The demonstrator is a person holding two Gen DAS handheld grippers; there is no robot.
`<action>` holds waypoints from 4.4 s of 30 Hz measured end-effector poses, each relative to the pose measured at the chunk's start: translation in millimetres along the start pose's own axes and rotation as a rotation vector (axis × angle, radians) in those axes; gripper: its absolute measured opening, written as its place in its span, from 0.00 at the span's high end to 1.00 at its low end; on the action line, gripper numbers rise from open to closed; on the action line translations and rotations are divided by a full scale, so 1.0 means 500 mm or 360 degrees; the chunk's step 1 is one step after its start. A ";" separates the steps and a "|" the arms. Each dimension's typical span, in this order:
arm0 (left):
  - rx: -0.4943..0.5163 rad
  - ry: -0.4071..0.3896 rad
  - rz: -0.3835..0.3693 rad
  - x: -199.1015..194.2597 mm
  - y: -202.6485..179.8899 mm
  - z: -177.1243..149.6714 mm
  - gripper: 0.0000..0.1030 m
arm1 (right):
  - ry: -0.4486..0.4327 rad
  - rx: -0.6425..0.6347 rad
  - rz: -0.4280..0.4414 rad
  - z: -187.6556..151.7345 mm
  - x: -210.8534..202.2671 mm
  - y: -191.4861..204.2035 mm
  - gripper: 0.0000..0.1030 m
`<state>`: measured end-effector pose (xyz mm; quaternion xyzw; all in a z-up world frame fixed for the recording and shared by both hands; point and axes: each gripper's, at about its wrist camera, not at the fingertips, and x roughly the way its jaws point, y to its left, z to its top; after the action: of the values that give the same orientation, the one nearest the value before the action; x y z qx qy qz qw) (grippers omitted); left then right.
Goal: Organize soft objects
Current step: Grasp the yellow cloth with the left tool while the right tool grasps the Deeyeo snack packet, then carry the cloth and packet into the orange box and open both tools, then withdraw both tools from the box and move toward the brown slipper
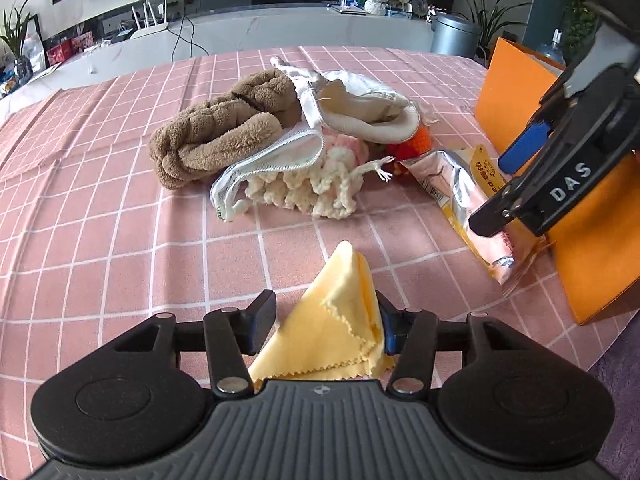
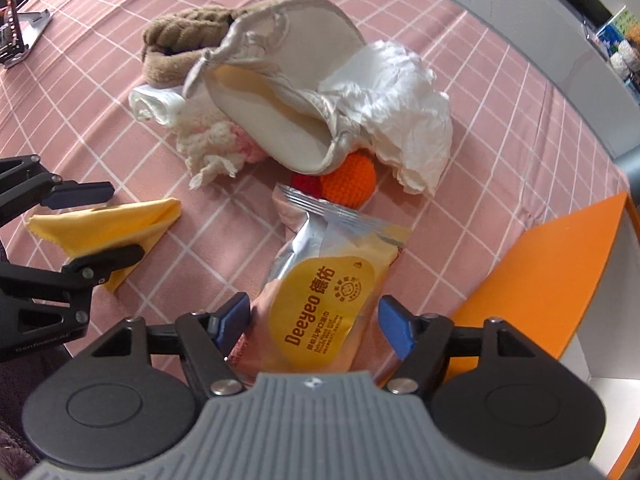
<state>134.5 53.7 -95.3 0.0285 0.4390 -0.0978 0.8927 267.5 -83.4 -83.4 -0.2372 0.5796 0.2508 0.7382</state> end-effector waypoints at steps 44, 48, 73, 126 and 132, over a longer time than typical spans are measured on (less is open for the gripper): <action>0.0094 -0.0397 -0.0128 -0.179 -0.102 0.057 0.94 | -0.0534 0.0114 0.0022 -0.127 -0.251 0.037 0.55; 0.0161 -0.0452 -0.0175 -0.201 -0.133 0.076 0.94 | -0.0613 0.0158 0.0014 -0.164 -0.305 0.017 0.56; 0.0584 -0.0372 -0.0584 -0.085 -0.384 0.265 0.94 | -0.0410 0.0337 -0.0374 -0.332 -0.278 -0.234 0.56; 0.1024 -0.0036 -0.0387 0.115 -0.476 0.306 0.57 | -0.0213 0.0208 -0.0351 -0.276 -0.105 -0.338 0.28; 0.1011 -0.0090 -0.0391 0.070 -0.459 0.297 0.55 | -0.0250 0.0210 -0.0375 -0.283 -0.137 -0.321 0.27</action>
<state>225.3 -196.7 -24.0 0.2492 0.3620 -0.3372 0.8326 253.2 -302.9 -37.7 -0.2342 0.5034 0.1417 0.8195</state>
